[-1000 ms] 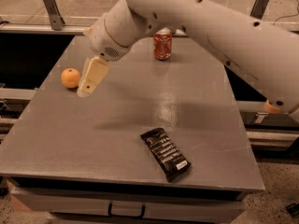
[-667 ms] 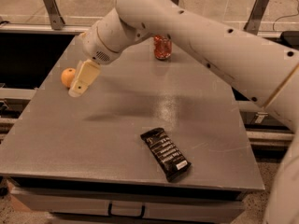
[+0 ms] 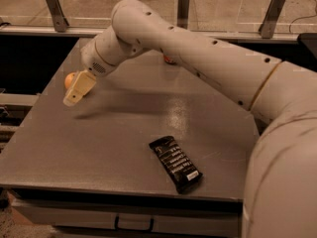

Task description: Move orange near rxbar chocolate

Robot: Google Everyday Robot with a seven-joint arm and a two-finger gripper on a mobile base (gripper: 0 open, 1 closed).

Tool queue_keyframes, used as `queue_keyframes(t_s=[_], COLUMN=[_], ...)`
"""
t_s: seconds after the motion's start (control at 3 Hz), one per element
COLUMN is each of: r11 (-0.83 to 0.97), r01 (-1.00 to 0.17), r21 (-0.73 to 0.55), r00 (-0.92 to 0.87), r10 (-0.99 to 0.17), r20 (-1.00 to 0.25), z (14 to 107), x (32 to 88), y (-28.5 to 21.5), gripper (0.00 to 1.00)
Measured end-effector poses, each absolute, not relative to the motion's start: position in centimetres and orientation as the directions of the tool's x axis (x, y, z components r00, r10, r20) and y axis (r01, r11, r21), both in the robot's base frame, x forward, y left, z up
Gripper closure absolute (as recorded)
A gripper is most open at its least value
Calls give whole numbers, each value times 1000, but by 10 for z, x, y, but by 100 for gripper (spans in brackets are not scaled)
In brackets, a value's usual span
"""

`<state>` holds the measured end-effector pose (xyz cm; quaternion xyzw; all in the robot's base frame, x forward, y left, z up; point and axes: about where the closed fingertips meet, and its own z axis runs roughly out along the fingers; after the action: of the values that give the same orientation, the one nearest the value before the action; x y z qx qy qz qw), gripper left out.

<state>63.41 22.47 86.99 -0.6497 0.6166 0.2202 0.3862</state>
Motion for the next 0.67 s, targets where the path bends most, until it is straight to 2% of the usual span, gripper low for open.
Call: queue_keyframes(t_s=[0.33, 0.67], r11=[78, 91], r01=[-981, -986], r21=[-180, -143], r00=[92, 55], r10=[-629, -626], r20=[-772, -778], z=[857, 852], x=[639, 639], y=[234, 238], gripper=[18, 42])
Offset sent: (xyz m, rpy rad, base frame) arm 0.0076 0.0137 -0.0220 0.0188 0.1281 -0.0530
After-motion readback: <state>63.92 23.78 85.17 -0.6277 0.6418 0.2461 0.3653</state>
